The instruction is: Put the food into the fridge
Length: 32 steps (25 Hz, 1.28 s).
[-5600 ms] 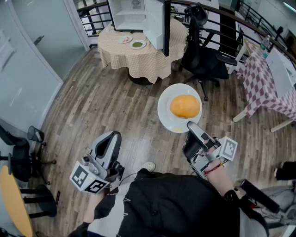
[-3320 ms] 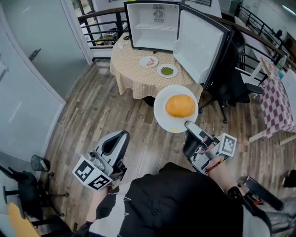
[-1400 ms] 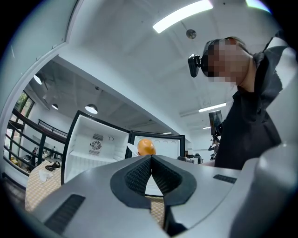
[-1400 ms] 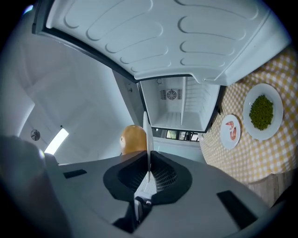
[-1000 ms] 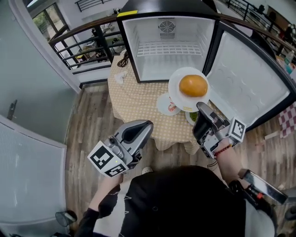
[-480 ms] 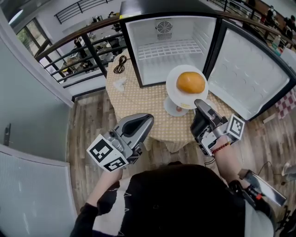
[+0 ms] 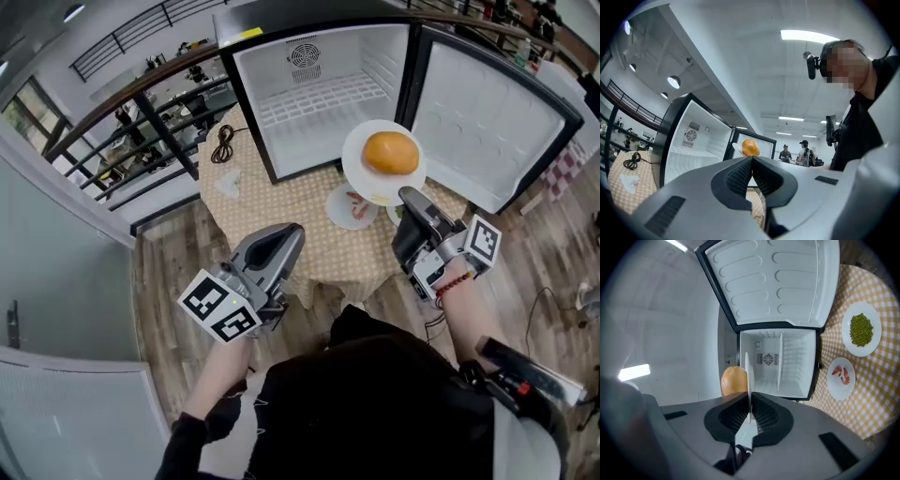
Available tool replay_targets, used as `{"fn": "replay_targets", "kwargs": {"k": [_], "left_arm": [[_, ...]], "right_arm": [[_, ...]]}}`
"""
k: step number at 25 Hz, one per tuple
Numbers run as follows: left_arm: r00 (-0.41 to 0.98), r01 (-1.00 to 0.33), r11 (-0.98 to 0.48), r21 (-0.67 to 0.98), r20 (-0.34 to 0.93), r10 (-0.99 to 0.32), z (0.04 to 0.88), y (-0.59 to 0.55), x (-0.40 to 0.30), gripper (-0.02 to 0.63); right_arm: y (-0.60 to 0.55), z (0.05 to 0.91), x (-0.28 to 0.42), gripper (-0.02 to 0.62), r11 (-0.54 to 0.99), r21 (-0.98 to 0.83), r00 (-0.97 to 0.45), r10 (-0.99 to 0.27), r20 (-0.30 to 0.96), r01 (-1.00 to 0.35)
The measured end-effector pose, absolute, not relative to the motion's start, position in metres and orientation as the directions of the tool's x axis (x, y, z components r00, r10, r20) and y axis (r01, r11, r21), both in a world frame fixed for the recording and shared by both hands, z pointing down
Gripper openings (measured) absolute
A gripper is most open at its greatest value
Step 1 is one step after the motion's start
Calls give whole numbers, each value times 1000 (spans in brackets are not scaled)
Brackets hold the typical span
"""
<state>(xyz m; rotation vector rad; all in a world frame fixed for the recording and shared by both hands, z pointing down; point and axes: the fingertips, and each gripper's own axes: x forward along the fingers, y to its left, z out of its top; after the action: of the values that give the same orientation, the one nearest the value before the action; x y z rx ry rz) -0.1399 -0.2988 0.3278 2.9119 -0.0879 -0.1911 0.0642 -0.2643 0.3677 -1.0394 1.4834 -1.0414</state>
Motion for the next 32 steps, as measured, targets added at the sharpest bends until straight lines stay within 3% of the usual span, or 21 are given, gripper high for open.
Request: {"fn": "replay_targets", "kwargs": {"k": [23, 32], "left_arm": [[994, 19, -984, 177, -114, -2, 314, -373, -105, 12], [993, 73, -978, 198, -111, 51, 323, -425, -66, 12]], "right_arm": [[-349, 381, 116, 26, 181, -979, 0, -983, -182, -89], [-412, 403, 160, 26, 30, -996, 97, -995, -38, -80]]}}
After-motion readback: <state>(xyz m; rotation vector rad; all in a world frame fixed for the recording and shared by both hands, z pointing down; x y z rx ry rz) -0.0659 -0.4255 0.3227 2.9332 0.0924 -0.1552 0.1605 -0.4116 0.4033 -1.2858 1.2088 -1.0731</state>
